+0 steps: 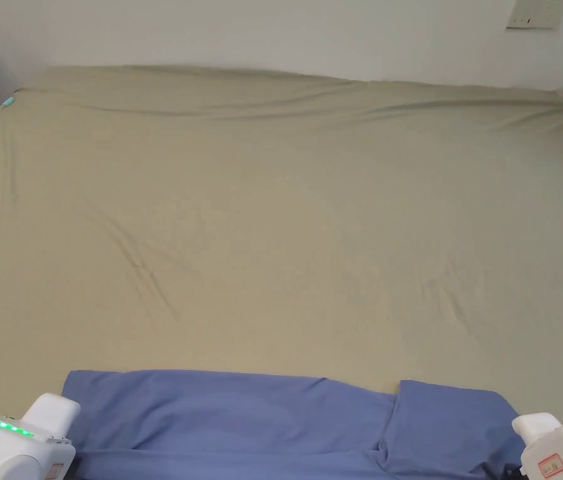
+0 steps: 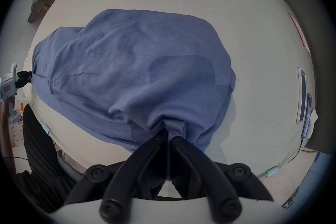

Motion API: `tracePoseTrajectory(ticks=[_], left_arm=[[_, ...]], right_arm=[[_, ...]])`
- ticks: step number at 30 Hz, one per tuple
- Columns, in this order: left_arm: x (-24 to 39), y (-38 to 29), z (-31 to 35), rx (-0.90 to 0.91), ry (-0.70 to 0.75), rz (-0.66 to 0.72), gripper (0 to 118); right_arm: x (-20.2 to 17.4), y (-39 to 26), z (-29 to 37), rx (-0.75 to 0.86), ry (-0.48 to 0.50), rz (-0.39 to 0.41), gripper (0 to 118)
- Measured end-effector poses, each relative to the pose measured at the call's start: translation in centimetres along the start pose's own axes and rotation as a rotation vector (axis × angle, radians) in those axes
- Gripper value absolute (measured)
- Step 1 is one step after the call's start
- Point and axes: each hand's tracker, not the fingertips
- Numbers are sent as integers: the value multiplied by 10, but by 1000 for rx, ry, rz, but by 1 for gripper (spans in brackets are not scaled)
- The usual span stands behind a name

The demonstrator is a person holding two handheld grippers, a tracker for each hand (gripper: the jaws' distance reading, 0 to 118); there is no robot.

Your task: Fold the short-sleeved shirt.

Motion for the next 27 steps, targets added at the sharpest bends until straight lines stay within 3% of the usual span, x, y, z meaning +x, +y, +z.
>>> tracePoseTrajectory(ticks=[1, 2, 3, 4, 5, 7, 11, 16, 21, 24, 26, 27], left_arm=[[-1, 0, 0, -1, -2, 3, 4], [-3, 1, 1, -1, -6, 4, 7], [-5, 2, 4, 0, -6, 6, 14], [-5, 4, 12, 5, -2, 11, 33], [-9, 7, 22, 34, -3, 40, 54], [-18, 17, 52, 169, -32, 130, 98], [-22, 43, 129, 553, -15, 292, 108], [14, 64, 221, 906, 12, 309, 108], [56, 67, 273, 1091, 95, 294, 108], [74, 66, 283, 1128, 90, 309, 102], [87, 65, 287, 1144, 102, 293, 68], [93, 64, 287, 1156, 119, 281, 44]], right_arm=[[1, 1, 2, 3, -5, 1, 17], [0, 1, 6, 15, -15, 6, 35], [-1, 2, 11, 35, -48, 17, 65], [-1, 4, 20, 49, -91, 28, 108], [0, 6, 28, 65, -152, 32, 118], [1, 13, 60, 216, -229, 26, 109], [-11, 25, 140, 545, -268, -4, 108], [-52, 17, 224, 936, -223, -19, 112], [-108, 4, 255, 1175, -264, 9, 113], [-138, -4, 256, 1244, -307, 23, 110], [-154, -5, 252, 1270, -285, 58, 88], [-162, -6, 251, 1279, -290, 70, 63]])
